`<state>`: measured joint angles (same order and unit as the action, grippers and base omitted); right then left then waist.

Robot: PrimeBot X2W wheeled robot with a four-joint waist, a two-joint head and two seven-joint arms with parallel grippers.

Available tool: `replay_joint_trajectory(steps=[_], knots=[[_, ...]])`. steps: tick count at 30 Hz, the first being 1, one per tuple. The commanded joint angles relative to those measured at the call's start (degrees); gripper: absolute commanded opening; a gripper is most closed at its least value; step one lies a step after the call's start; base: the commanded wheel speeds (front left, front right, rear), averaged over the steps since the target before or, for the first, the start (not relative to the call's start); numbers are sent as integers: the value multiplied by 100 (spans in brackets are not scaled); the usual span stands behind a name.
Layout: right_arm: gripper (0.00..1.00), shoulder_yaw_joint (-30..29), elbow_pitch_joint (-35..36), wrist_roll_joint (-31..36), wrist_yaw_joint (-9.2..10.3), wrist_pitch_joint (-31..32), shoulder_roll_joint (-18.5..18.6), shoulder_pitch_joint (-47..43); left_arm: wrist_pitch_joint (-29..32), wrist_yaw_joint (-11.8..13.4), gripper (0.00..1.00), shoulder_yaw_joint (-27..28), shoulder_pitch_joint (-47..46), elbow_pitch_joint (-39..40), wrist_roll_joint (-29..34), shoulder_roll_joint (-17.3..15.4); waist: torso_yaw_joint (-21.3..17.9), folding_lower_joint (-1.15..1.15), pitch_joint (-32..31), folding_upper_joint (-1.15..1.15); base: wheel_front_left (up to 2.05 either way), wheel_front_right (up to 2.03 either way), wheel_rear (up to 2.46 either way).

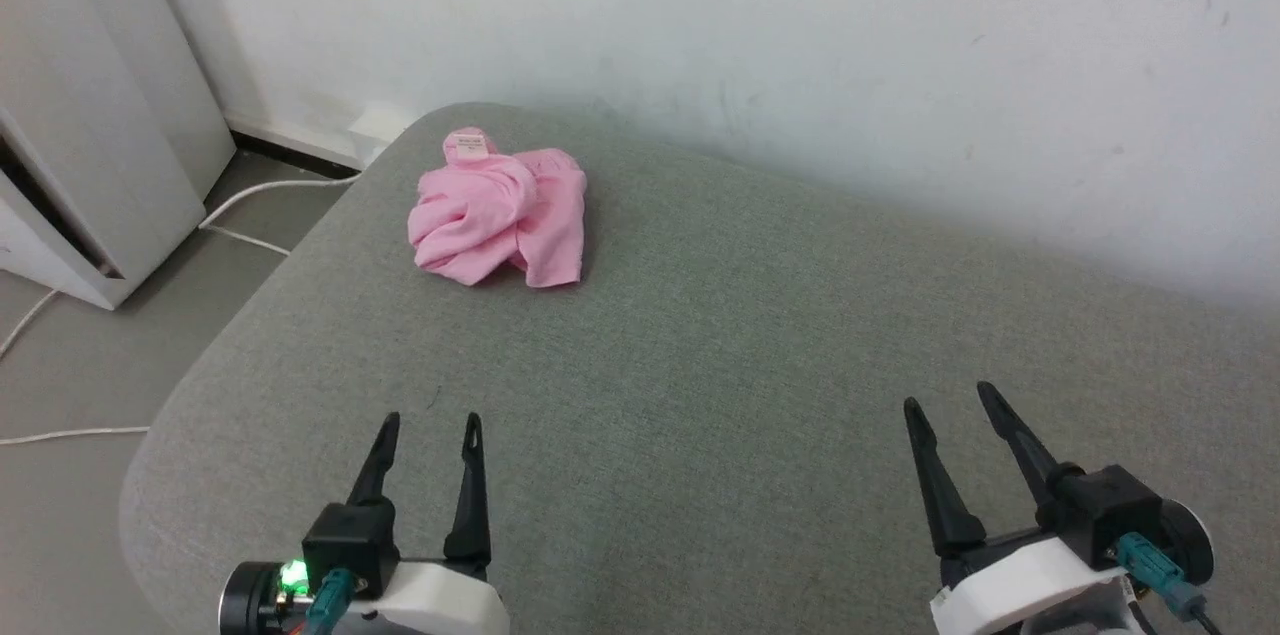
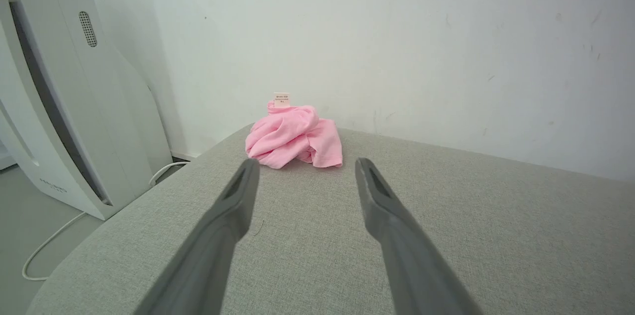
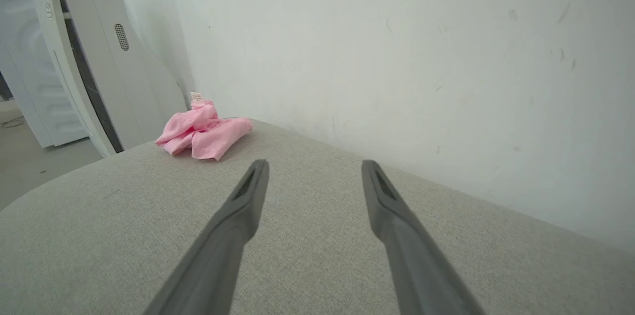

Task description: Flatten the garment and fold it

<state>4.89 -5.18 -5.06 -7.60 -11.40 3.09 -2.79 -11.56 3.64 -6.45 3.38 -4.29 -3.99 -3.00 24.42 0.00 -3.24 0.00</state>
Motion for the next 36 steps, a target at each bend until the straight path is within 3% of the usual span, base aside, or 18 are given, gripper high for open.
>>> replay_joint_trajectory(steps=[1, 25, 36], knots=[[100, 20, -26, -33, 9, -76, -16, -70, -59, 42, 100, -38, 69, -19, -47, 8, 71, 0, -5, 0, 0, 0, 0], [100, 147, -94, -146, 11, -360, -22, -153, -344, 78, 100, -213, 137, -4, -116, 12, 572, 0, -14, 0, 0, 0, 0], [100, 149, -40, -26, 11, -360, -22, -137, -344, 18, 100, -185, 3, 2, -249, 12, 307, 0, 307, 0, 0, 0, 0]])
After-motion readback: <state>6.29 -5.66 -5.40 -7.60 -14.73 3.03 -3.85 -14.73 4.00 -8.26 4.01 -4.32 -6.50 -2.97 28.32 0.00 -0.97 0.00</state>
